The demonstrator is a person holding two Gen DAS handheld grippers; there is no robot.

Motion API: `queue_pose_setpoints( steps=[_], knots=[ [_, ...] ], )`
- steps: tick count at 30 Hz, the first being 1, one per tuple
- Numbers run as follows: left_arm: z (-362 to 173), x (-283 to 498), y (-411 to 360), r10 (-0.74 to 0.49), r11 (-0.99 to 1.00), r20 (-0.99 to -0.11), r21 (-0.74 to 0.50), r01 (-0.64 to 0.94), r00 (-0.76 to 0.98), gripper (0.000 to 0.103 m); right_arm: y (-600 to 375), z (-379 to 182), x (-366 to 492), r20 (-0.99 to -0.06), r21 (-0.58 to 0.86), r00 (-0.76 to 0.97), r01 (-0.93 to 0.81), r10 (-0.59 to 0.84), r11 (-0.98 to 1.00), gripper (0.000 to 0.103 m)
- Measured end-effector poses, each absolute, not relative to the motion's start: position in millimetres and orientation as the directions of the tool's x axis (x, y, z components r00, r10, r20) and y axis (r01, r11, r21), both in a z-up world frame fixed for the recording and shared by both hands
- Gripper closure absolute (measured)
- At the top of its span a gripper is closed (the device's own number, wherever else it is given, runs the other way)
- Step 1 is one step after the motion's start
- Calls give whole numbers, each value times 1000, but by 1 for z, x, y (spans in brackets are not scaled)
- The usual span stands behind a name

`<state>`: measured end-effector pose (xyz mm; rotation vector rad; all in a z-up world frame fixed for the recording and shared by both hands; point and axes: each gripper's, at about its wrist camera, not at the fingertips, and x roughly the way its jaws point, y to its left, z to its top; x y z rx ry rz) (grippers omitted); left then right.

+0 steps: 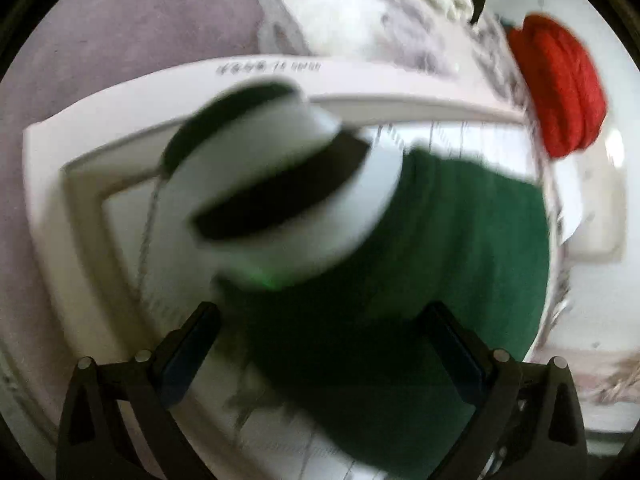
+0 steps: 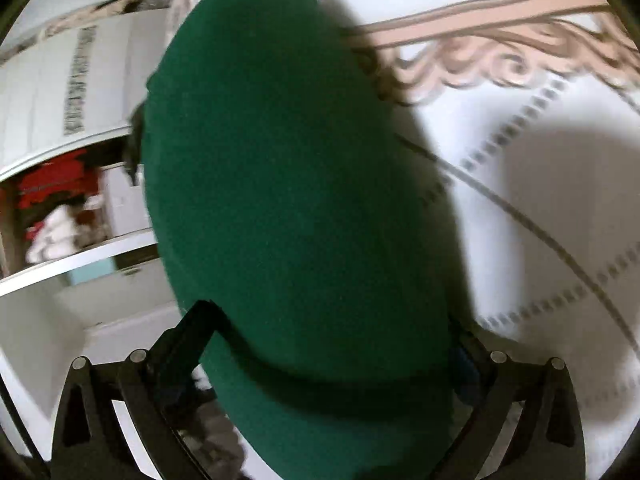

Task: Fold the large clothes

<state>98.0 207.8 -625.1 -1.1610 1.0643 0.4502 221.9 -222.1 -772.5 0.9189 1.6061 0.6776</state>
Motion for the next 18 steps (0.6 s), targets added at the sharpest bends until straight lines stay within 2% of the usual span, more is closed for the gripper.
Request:
queue_pose_setpoints(
  steps=[3,5,6,7,8,9,11,14,18],
  knots=[
    [-613,115,209,-150,418,-836,-537,-733,527,3,-217,-775,225,-499,839,-104,190,860,509,0],
    [-604,126,206,-119,452,-813,-555,-698,570,30,-212,-776,228,-483,848,-99,195,870,493,1],
    [-601,130,206,-115,465,-810,-556,-689,575,36,-209,-775,229,-480,851,-89,194,873,488,4],
    [-598,137,205,-121,481,-793,-574,-663,598,53,-209,-776,229,-477,853,-75,198,875,482,18],
    [-592,141,205,-99,497,-791,-565,-658,604,58,-211,-778,229,-462,859,-56,220,885,462,33],
    [-590,143,207,-86,506,-787,-563,-653,611,61,-212,-779,230,-447,865,-36,238,894,442,38],
    [-583,152,211,-81,522,-773,-571,-634,629,79,-212,-773,233,-440,870,-6,246,898,427,50],
    [-572,159,216,-76,550,-755,-577,-604,652,86,-215,-757,239,-411,883,29,259,911,391,59],
    [-556,163,209,-71,586,-737,-576,-570,672,88,-223,-724,253,-397,903,49,197,916,381,63]
  ],
)
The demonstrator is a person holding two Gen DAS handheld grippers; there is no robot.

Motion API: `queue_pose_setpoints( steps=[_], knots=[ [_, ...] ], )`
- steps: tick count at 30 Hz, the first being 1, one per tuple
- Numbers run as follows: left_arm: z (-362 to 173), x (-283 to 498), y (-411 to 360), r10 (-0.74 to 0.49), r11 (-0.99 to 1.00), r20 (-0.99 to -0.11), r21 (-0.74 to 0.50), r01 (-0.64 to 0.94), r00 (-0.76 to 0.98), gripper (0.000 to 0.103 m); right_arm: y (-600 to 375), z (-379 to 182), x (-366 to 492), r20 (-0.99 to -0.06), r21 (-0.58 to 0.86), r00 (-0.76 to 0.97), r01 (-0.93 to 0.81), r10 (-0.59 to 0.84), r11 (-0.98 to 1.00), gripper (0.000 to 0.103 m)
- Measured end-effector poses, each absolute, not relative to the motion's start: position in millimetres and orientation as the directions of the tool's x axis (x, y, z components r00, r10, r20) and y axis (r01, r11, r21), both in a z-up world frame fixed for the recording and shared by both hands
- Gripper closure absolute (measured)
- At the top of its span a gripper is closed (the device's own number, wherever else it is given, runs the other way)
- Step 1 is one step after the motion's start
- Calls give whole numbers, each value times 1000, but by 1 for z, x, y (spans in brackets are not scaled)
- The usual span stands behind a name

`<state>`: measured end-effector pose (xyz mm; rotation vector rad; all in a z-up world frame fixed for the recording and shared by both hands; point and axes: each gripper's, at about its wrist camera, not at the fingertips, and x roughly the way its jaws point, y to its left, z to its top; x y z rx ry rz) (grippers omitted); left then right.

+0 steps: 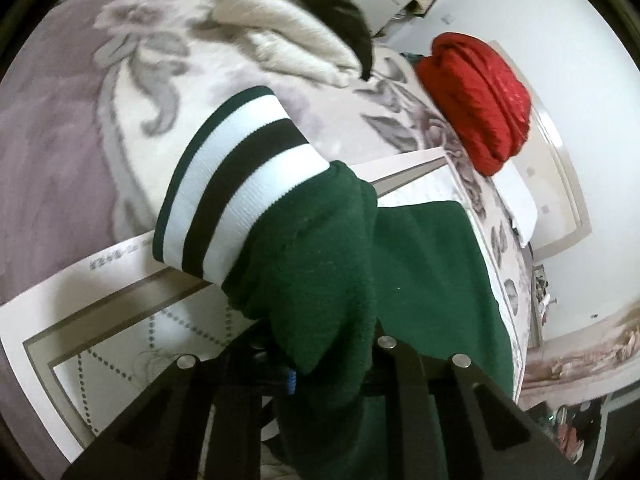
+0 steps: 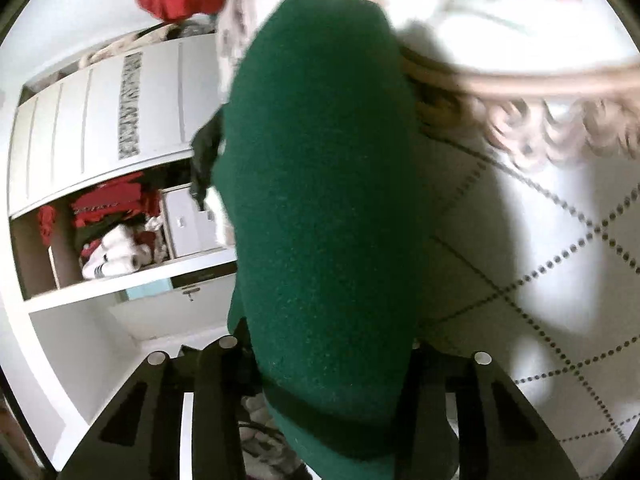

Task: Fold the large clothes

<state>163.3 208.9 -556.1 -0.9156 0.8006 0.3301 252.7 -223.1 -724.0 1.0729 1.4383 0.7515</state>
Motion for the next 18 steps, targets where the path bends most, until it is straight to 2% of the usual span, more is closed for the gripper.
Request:
queue_pose_setpoints(
  steps=[9,18],
  knots=[
    [-541,245,159,-148,613,-685,-630,-477,714,89,-301,-657,332,-412,911,158,74,897,405,65],
    [-514,408,70,-270,657,-592,-690,-303,760,90,-445,-618,466,-395,913,323,31,860,407,65]
  ],
)
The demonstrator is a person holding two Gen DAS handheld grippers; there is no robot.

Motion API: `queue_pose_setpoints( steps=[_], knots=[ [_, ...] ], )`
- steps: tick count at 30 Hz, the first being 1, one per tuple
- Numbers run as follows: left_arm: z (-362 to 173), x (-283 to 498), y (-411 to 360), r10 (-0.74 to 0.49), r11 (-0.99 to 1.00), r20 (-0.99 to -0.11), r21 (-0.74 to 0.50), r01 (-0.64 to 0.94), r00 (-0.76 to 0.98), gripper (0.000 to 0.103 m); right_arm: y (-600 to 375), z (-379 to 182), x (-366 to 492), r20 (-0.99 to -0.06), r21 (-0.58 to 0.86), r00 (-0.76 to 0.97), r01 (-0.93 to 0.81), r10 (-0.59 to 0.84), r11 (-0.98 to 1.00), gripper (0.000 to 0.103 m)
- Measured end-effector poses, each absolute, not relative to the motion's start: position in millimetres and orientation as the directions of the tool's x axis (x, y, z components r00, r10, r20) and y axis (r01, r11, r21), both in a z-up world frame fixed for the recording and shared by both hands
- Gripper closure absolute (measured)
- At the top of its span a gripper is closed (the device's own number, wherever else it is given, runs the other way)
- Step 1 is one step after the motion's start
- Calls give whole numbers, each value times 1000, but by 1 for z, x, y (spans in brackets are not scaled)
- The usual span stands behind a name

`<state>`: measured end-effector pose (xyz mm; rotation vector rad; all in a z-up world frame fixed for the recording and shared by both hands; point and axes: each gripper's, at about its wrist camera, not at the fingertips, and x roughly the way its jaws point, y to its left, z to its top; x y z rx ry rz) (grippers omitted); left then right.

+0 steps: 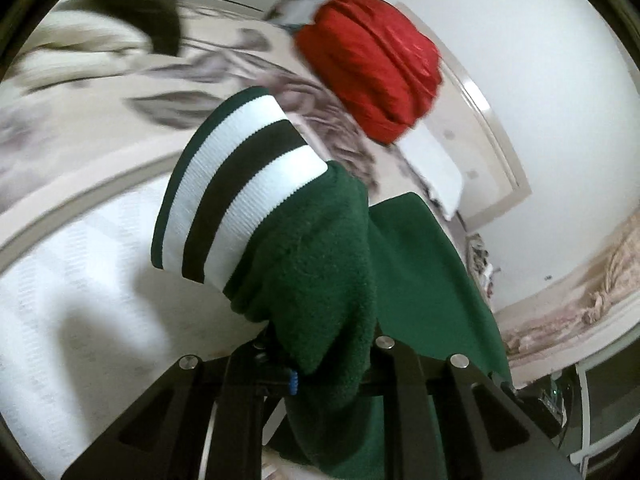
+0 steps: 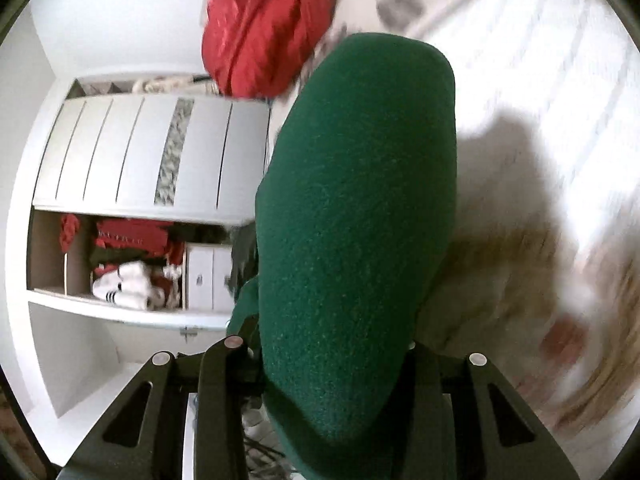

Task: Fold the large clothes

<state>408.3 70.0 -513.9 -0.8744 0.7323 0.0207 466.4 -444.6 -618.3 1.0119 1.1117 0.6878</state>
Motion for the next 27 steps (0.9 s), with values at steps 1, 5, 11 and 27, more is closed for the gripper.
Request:
queue_pose_setpoints(
  steps=[1,5,11,27],
  knots=[
    [-517,433,57,-287,667,-590,-689,-285,754,90,-455,-616,480,-397,911,338,33,853,411,65],
    [-544,520,7,-325,711,-609,-662,-238,724,89,-522,-643,559,-409,908,350,66,843,413,65],
    [-595,604,-48,-368,776,-665,-605,-179,650,85,-601,-712,633,-452,892,354,184,819,413,63],
    [-512,535,-105,-111,983,-769,-178,-44,630,6,-514,-594,565,-944,-14,323,158,-66,987,0]
  ],
)
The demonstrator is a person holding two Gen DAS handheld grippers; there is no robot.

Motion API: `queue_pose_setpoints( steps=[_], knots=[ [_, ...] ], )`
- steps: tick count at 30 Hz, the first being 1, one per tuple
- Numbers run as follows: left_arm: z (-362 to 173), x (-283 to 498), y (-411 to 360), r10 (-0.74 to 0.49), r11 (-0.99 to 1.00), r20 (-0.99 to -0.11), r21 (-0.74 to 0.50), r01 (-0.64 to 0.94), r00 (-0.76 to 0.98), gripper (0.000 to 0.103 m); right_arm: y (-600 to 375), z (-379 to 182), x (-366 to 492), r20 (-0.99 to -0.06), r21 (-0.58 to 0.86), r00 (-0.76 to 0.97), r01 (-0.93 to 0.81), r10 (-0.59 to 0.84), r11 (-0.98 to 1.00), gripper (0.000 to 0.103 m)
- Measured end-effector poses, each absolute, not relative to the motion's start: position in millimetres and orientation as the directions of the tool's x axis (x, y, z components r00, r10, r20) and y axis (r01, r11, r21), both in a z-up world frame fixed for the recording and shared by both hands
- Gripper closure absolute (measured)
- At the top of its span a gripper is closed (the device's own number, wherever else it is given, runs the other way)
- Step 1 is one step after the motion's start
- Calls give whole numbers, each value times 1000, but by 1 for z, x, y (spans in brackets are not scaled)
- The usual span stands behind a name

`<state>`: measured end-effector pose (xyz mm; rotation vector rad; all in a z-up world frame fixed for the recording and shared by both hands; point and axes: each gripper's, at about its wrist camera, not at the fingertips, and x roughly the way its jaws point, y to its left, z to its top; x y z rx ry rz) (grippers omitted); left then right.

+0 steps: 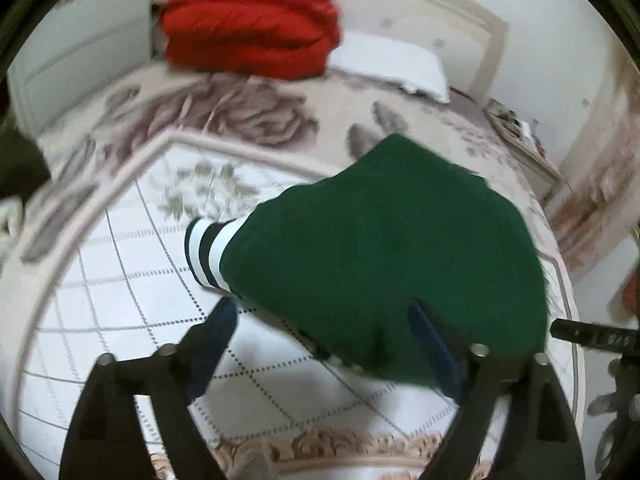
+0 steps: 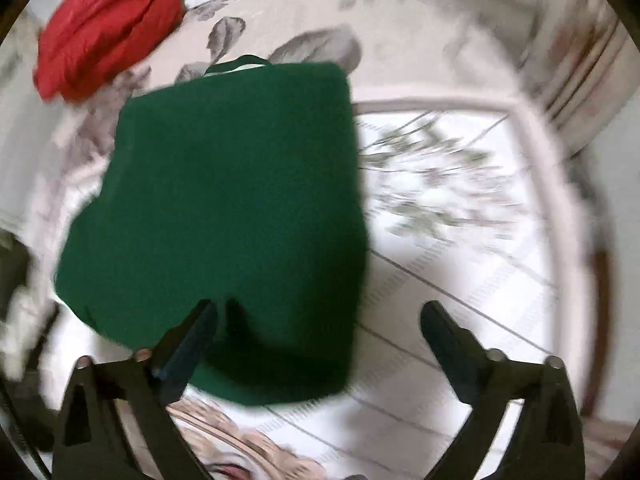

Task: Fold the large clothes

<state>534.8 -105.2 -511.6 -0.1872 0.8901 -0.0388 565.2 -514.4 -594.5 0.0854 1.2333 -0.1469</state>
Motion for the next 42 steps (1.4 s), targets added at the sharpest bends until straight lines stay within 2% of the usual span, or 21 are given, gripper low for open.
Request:
queue_pose_setpoints(
  steps=[1,3,7,17,24,32,42],
  knots=[
    [-503,528,-110,-108,987,-774,-160,-26,624,0,-514,-589,548,-933,-56,344,155,-107,986,0],
    [-489,516,-115,-131,987,-788,-162,2,601,0,-501,-568,520,-911,-122,374,163,-176,979,0],
    [-450,492,-125,-156,988,-826,-139,73,541,0,-501,-522,472,-895,-112,405,205,-189,972,0],
    [-294,392,-121,-94,994,-810,-46,98,579,0,-475,-349,326,-844,-103,488,262,-224,960,0],
    [-208,322,-113,-70,996,-801,-22,88,595,0,-462,-232,225,-783,-100,570,280,-249,955,0],
    [-129,243,-109,-62,995,-771,1,99,634,0,-450,-143,128,-748,-83,618,275,-242,958,0],
    [-70,186,-112,-73,995,-741,-3,104,668,0,-440,-62,45,-696,-68,684,241,-219,968,0]
  ],
)
